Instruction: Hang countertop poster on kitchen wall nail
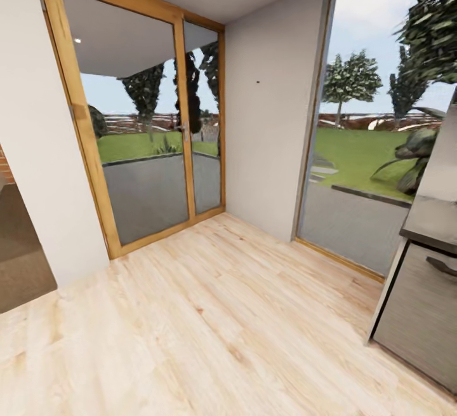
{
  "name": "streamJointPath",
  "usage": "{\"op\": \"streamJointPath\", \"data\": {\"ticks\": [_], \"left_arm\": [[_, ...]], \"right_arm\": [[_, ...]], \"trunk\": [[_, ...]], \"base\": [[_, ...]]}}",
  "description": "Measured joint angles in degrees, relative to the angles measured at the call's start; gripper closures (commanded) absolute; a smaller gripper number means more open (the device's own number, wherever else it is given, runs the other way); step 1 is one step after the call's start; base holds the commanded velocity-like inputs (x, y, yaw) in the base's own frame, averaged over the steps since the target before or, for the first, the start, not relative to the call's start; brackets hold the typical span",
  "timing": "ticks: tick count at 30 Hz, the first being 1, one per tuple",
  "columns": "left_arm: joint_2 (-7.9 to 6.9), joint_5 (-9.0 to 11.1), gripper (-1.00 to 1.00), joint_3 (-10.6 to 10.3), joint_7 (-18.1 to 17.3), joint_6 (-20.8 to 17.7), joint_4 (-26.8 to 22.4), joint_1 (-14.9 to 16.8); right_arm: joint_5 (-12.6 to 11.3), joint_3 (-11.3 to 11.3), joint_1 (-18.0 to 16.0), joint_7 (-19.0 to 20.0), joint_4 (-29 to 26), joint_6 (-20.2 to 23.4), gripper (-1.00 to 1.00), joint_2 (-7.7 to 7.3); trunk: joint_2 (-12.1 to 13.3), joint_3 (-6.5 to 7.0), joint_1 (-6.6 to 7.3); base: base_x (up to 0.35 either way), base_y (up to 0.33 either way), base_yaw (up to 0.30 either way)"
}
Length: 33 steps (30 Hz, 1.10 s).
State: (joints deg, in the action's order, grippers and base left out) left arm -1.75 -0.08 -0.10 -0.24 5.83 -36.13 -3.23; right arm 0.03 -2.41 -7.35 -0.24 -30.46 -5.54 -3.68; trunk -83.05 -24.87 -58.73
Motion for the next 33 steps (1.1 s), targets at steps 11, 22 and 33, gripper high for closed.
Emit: {"op": "streamJointPath", "data": {"ticks": [11,22,33], "left_arm": [[0.09,0.0,-1.0,-0.1,0.0,0.0,0.0,0.0],[0.1,-0.1,-1.0,-0.1,0.0,0.0,0.0,0.0],[0.1,-0.1,-1.0,0.0,0.0,0.0,0.1,0.0]], "right_arm": [[0.1,0.1,0.0,0.0,2.2,-0.1,-1.0,-0.44],[0.1,0.0,0.0,0.0,2.3,-0.2,-1.0,-0.46],[0.1,0.0,0.0,0.0,2.3,-0.1,-1.0,-0.46]], "trunk": [[0.0,0.0,0.0],[0.0,0.02,0.0],[0.0,0.3,0.0]], "base": [[0.0,-0.299,-0.005],[0.0,-0.303,-0.064],[0.0,-0.303,-0.28]]}}
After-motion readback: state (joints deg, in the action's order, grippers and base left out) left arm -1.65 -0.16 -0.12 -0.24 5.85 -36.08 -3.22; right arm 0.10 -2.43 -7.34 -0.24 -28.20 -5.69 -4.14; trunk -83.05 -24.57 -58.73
